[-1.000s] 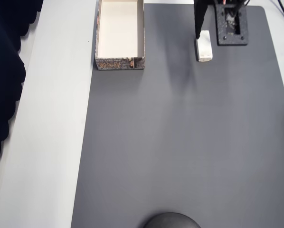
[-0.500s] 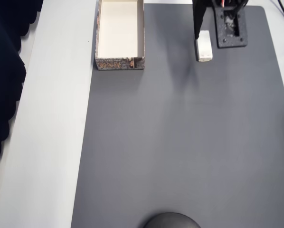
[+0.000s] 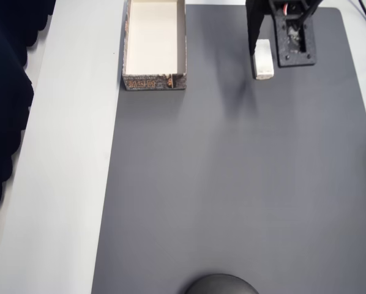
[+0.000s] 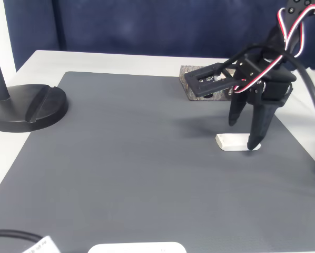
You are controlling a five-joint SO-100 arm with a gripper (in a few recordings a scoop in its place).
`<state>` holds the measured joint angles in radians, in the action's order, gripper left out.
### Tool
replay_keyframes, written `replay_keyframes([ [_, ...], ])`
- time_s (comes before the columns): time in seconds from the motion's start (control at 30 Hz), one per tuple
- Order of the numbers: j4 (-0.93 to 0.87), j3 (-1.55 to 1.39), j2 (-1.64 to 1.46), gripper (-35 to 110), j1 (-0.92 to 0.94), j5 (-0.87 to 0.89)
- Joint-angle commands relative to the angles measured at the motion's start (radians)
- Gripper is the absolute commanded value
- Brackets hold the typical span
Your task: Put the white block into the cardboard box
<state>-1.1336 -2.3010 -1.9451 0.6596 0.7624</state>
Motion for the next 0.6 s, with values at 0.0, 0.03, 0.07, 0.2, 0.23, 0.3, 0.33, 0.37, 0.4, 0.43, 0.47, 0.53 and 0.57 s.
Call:
replay_keyframes([
  [0.0, 0.015, -0.002, 0.0, 32, 0.002, 0.008],
  [0.03, 0.015, -0.003, 0.003, 32, 0.002, 0.009],
  [0.07, 0.015, -0.003, 0.005, 32, 0.002, 0.009],
  [0.2, 0.031, -0.003, 0.021, 31, -0.006, 0.011],
  [0.23, 0.038, -0.003, 0.026, 31, -0.009, 0.011],
  [0.3, 0.051, -0.003, 0.034, 32, -0.012, 0.015],
  [0.33, 0.054, -0.003, 0.037, 32, -0.012, 0.015],
  [0.37, 0.055, -0.002, 0.04, 31, -0.012, 0.015],
  [0.4, 0.06, -0.002, 0.043, 31, -0.011, 0.015],
  [0.43, 0.061, -0.002, 0.044, 31, -0.011, 0.017],
  [0.47, 0.064, -0.003, 0.048, 31, -0.009, 0.017],
  [0.53, 0.067, -0.003, 0.052, 31, -0.003, 0.023],
  [0.57, 0.067, -0.003, 0.054, 31, -0.002, 0.026],
])
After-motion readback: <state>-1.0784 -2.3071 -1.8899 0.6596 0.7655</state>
